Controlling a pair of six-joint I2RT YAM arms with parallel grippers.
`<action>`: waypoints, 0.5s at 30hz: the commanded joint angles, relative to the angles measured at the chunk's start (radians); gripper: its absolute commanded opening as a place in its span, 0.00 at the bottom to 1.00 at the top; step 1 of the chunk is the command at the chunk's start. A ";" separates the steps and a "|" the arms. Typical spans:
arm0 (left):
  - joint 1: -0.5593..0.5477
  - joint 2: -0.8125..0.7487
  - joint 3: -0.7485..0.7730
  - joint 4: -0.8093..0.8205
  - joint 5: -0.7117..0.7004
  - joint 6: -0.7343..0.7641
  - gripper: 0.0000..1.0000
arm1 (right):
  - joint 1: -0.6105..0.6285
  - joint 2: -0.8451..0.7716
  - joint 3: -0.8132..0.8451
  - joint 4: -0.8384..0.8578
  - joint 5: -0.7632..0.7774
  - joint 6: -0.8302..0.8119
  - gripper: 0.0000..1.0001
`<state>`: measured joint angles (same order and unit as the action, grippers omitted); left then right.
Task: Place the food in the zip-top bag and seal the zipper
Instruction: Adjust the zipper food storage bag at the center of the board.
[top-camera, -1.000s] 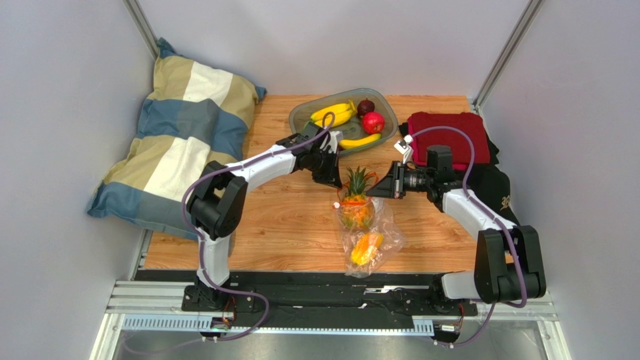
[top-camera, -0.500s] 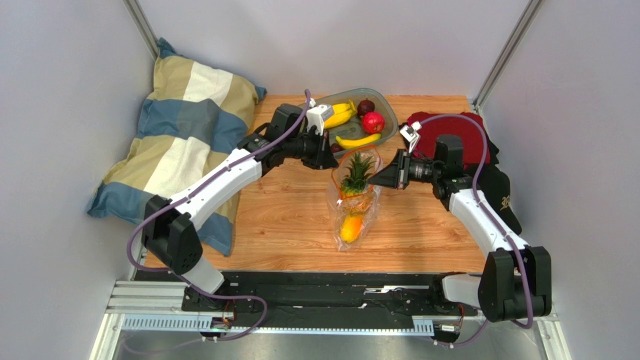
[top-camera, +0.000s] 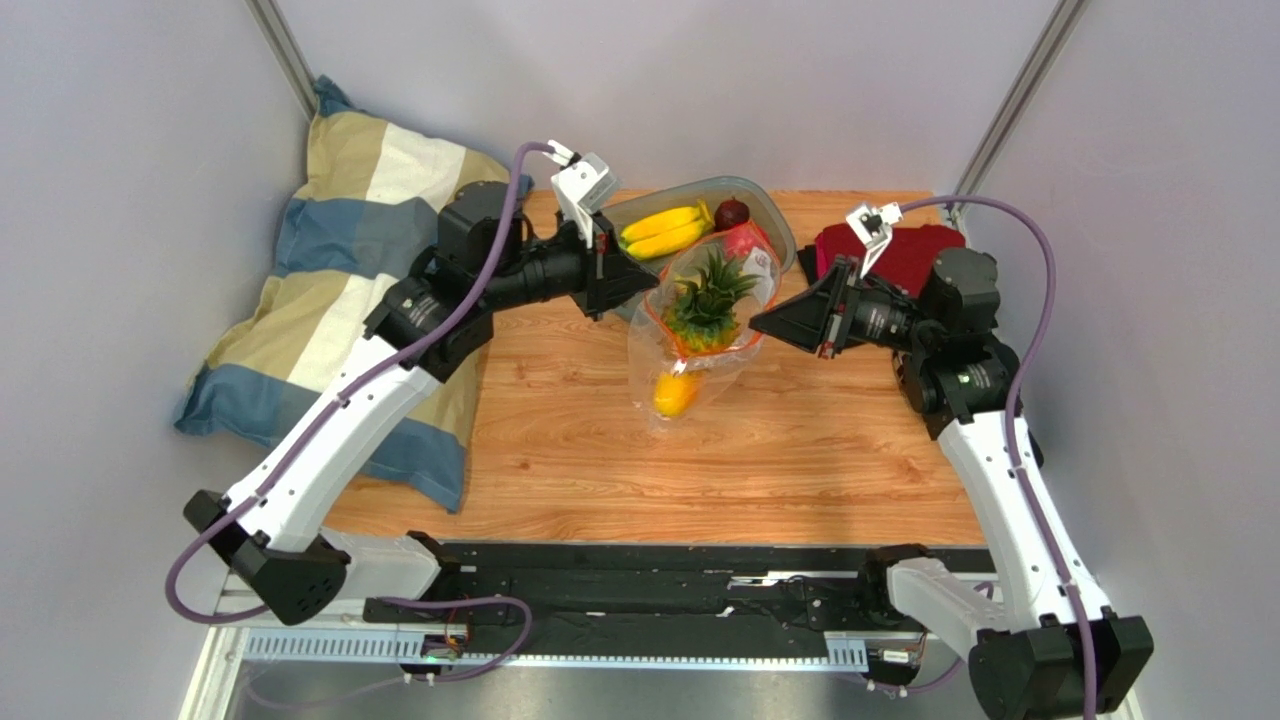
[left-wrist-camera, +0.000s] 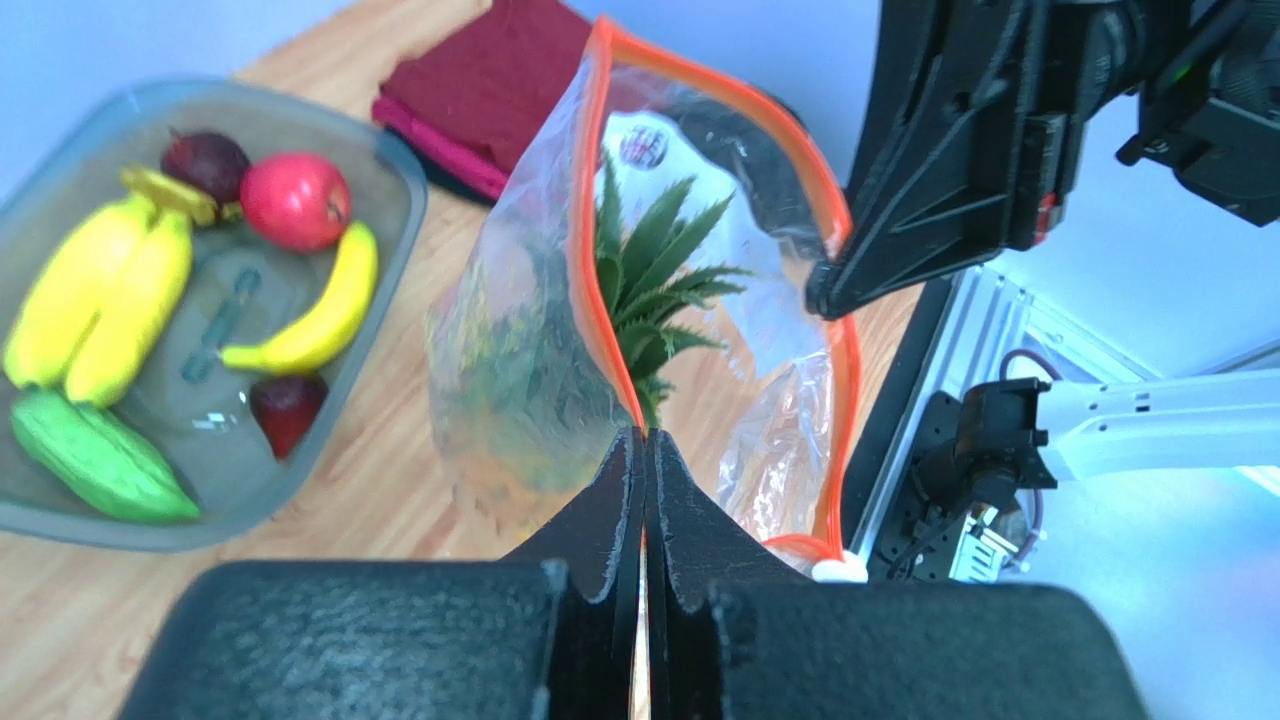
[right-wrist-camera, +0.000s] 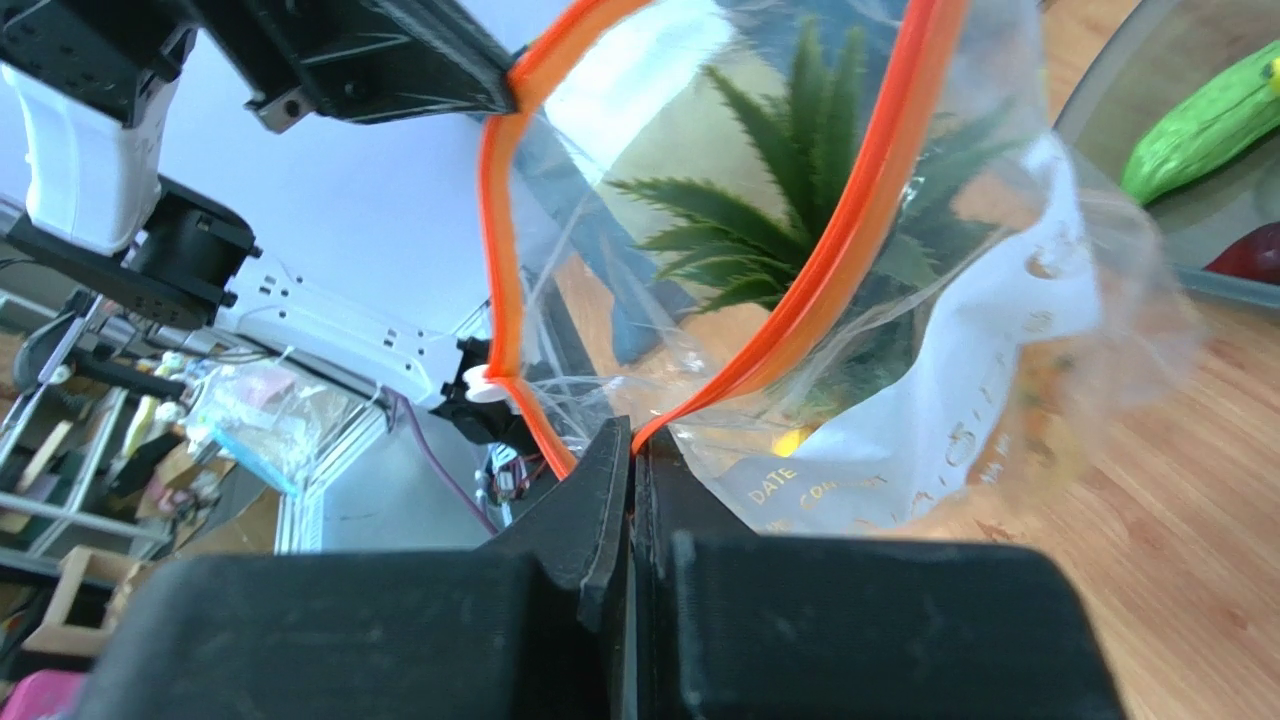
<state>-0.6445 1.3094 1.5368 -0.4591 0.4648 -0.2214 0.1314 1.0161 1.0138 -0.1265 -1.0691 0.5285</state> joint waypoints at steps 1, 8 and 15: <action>-0.007 0.016 -0.012 -0.030 -0.041 0.073 0.00 | 0.005 0.002 -0.012 -0.198 0.147 -0.064 0.00; -0.014 0.122 -0.126 -0.006 -0.061 0.065 0.00 | 0.007 0.141 -0.106 -0.317 0.114 -0.162 0.00; -0.040 0.040 -0.101 0.100 -0.069 0.097 0.00 | 0.008 -0.019 -0.010 -0.234 0.065 -0.145 0.00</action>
<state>-0.6659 1.4502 1.3815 -0.4717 0.4030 -0.1692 0.1364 1.1198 0.9318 -0.4545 -0.9497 0.4000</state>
